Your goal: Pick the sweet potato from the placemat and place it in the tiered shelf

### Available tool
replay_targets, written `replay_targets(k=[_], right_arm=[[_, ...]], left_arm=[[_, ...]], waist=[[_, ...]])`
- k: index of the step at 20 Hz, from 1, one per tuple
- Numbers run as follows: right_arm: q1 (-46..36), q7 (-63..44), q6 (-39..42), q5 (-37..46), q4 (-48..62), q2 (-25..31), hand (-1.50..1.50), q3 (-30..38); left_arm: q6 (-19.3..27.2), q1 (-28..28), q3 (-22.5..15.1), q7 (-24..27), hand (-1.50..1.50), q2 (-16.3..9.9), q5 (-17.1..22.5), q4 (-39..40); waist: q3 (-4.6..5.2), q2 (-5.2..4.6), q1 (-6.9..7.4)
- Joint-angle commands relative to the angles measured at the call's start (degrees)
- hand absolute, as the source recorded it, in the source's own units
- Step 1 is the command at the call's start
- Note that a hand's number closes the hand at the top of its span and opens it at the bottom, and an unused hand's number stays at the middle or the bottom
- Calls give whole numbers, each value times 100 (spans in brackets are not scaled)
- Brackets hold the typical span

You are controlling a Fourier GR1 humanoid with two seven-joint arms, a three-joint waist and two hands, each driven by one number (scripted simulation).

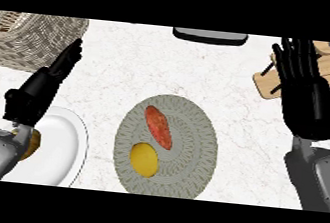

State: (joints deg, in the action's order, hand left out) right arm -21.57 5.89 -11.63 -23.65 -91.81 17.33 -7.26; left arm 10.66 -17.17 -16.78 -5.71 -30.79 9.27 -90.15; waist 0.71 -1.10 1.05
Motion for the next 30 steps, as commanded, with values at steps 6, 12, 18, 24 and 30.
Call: replay_targets(k=[6,12,18,24,30], right_arm=[[-1396,-1223,1079,258,2049,-179,-150,-1127],[-558,-397,-1181,1997,2819,-150,150,-1262],[-673,1847,-1350,1291,4211,-1563,-150,-392],[-1334,570,625,1373,3988,-614,-150,-935],[-2075,-455,963,1901,3685,-484,-150,-1383]], left_arm=[[279,145,-58,385,0,738,-53,438],[304,361,-244,283,0,1012,51,513],[202,492,-79,909,0,1217,19,1098],[249,551,-135,743,0,1324,-185,989],[247,204,19,425,0,1437,-224,1190]], waist=[[-57,-21,284],[-53,-28,181],[-79,23,22],[-66,113,-75],[-66,121,-128]])
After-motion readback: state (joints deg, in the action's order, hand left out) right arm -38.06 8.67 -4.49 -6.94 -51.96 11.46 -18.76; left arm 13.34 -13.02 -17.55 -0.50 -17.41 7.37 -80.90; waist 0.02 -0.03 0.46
